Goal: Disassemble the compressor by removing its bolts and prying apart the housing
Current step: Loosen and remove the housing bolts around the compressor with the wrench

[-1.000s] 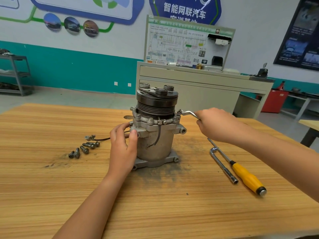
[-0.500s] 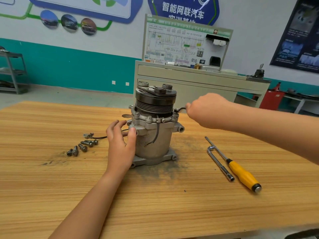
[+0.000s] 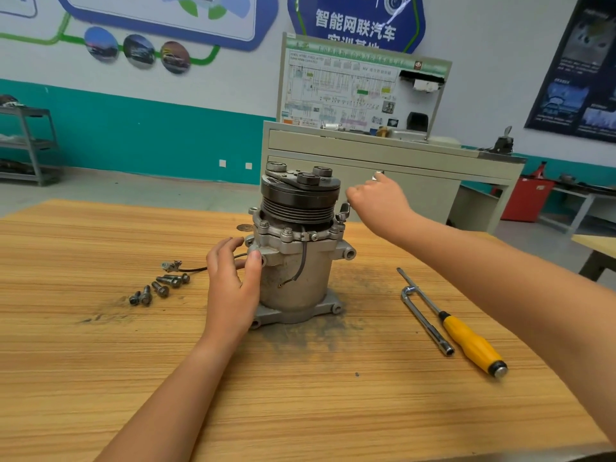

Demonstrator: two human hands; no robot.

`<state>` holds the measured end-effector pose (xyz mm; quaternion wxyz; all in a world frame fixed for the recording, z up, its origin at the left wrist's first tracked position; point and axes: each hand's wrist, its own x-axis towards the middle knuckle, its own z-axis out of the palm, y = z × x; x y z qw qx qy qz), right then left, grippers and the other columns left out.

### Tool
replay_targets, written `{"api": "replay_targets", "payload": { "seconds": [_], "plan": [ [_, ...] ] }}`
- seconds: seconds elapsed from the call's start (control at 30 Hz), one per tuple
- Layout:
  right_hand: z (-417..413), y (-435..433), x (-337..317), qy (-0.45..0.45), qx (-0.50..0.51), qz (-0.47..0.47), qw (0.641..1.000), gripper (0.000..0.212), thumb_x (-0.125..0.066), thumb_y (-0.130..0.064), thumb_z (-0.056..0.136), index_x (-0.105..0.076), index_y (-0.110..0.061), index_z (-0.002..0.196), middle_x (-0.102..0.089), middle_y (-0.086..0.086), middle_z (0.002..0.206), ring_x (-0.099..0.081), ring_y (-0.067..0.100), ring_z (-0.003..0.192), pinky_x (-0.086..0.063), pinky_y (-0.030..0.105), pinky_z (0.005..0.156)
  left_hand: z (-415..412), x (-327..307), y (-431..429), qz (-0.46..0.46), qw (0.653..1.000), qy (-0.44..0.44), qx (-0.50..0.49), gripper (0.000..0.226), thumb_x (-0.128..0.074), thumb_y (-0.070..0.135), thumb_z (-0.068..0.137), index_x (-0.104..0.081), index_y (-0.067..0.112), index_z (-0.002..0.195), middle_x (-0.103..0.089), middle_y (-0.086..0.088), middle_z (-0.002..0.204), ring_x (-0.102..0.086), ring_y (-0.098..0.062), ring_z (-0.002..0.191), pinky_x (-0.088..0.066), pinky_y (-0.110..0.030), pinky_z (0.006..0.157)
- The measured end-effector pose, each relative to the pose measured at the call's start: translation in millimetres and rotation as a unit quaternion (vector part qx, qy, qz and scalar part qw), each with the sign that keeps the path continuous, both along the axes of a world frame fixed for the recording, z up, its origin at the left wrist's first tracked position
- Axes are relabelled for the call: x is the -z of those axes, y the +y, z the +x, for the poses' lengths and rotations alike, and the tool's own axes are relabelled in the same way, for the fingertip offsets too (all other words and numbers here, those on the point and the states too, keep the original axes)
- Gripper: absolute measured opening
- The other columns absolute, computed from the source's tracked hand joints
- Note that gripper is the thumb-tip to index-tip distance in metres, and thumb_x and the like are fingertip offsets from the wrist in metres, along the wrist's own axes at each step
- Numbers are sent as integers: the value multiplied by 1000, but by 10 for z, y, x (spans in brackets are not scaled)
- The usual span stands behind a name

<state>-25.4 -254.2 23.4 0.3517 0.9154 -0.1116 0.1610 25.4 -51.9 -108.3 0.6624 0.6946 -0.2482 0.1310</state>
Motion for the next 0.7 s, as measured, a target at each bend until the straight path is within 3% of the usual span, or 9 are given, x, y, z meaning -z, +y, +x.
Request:
{"api": "replay_targets", "payload": {
  "seconds": [0.07,0.17,0.23,0.43,0.6,0.7],
  "plan": [
    [-22,-39,-28,-39,-8,15,999,20,-44,3,90,-55,-6,104,-67,9,96,-61,27,90,-36,35,92,7,5,-3,4,1000,2,-2,37,-41,29,97,-43,16,131,-33,-2,138,-39,31,89,-30,8,69],
    [-185,-76,-70,-148,-17,88,985,21,-36,-5,97,-52,-3,111,-65,12,89,-53,26,69,-33,31,59,12,5,-6,6,1000,6,0,38,-41,32,96,-43,18,131,-33,-1,139,-41,28,90,-32,6,69],
    [-339,-43,-83,-186,-26,143,972,26,-31,-15,100,-47,-2,117,-60,13,81,-48,27,66,-32,32,55,13,5,-8,5,1000,5,2,38,-41,31,97,-43,17,131,-33,-2,139,-41,29,90,-32,6,69],
    [-710,344,-53,-47,63,138,987,13,-37,-4,94,-48,-8,97,-34,1,60,-31,14,50,-19,27,43,14,14,-17,5,1000,5,2,38,-40,32,96,-43,17,131,-33,-2,139,-40,29,90,-32,7,69],
    [-659,569,-72,43,102,75,991,17,-42,3,88,-41,-9,76,-35,1,60,-39,20,58,-29,29,50,20,20,-30,3,1000,9,3,39,-40,34,96,-44,17,131,-34,0,137,-40,30,89,-32,7,68],
    [-596,663,-142,89,118,13,989,32,-44,4,87,-31,-10,61,-35,1,59,-35,19,52,-23,27,42,28,23,-32,5,1000,10,-2,40,-40,35,96,-44,17,132,-34,1,136,-42,26,89,-34,5,68]
  ]
}}
